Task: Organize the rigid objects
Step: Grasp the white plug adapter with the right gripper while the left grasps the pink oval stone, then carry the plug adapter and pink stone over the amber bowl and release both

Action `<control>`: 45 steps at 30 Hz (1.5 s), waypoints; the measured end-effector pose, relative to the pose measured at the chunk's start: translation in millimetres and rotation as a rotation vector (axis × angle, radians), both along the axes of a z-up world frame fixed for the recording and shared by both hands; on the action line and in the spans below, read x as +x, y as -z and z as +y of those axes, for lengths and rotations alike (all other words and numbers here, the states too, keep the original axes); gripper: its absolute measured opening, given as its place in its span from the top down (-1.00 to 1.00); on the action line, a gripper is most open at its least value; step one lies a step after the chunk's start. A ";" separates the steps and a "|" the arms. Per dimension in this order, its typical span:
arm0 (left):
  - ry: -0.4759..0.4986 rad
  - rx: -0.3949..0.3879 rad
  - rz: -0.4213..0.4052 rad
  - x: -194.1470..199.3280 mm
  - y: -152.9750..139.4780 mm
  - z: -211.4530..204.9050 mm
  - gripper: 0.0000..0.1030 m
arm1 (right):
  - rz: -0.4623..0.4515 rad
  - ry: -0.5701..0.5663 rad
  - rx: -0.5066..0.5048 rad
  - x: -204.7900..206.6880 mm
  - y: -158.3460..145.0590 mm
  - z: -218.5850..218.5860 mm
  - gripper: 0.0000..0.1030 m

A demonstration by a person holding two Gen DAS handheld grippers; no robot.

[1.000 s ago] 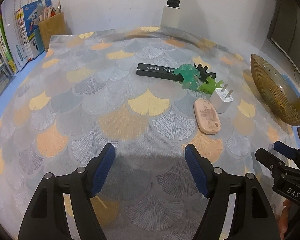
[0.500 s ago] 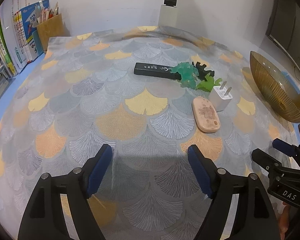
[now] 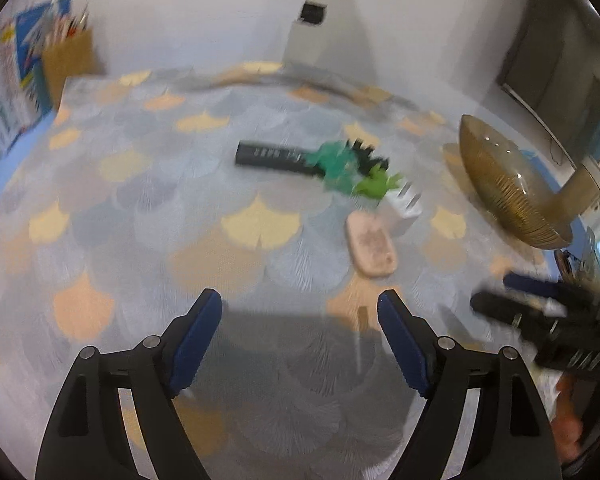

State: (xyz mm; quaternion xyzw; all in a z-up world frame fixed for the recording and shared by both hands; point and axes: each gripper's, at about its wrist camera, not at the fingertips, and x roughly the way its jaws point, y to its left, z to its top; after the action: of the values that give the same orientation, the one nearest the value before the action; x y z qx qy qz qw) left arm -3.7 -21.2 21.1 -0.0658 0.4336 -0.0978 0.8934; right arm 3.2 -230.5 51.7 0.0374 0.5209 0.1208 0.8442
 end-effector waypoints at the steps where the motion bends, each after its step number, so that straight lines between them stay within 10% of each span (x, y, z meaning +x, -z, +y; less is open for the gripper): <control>1: 0.018 0.007 -0.003 3.2 -2.1 -3.2 -0.53 | -0.015 -0.006 0.016 6.1 -9.3 3.9 -0.54; 16: 0.096 0.107 0.047 49.1 20.7 -49.9 -0.24 | 0.007 -0.065 -0.050 84.4 18.3 59.3 0.48; 28: 0.110 0.230 -0.010 50.9 23.2 -80.9 -0.26 | 0.005 0.025 -0.022 49.8 19.0 0.2 0.49; 33: 0.097 0.135 0.012 56.5 20.3 -63.0 0.24 | 0.003 0.057 -0.007 17.2 16.1 -26.8 0.49; 39: 0.102 0.012 0.069 47.5 19.1 -28.0 0.23 | 0.004 0.061 0.003 -9.0 17.4 -45.3 0.48; 45: 0.127 0.097 0.068 45.8 21.4 -47.7 -0.18 | -0.008 0.061 0.022 -15.6 18.6 -49.5 0.48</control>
State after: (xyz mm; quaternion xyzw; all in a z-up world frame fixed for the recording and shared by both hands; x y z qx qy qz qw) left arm 42.2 -68.9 -0.3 0.0020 0.4714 -0.1310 0.8721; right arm -12.3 -280.0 33.1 0.0621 0.5149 0.1010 0.8490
